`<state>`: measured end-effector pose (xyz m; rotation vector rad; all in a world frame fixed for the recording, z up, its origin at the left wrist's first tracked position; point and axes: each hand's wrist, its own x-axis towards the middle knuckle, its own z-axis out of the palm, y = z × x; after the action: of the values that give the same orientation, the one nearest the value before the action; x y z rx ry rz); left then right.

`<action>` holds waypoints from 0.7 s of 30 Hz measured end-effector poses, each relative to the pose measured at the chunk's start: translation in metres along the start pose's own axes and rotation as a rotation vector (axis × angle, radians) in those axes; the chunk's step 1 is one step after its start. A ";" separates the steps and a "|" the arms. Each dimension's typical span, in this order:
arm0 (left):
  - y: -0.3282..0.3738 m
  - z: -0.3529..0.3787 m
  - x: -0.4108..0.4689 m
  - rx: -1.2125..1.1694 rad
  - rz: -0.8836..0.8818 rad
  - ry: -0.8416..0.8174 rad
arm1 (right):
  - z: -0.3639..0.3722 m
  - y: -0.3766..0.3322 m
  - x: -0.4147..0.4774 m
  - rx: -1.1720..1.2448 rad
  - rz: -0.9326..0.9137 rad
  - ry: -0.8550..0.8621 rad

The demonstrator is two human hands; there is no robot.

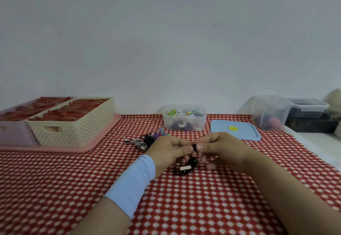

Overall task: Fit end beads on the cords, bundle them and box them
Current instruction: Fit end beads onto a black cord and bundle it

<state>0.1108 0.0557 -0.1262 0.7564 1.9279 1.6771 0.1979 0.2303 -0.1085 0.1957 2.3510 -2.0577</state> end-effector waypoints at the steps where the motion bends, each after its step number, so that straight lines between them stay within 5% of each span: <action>1: 0.000 0.000 0.000 0.032 0.014 -0.004 | 0.000 0.000 0.001 -0.005 0.023 -0.018; 6: 0.000 -0.002 0.000 0.045 0.032 0.036 | 0.004 0.006 0.004 0.059 0.037 -0.029; 12: 0.000 0.005 0.003 -0.104 0.044 0.124 | 0.011 0.005 0.009 0.078 -0.092 0.210; 21: 0.001 0.001 0.001 0.269 0.149 0.253 | 0.010 0.005 0.007 -0.111 -0.143 0.230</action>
<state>0.1108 0.0574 -0.1258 0.8380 2.3601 1.6868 0.1905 0.2213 -0.1157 0.2840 2.6799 -2.0565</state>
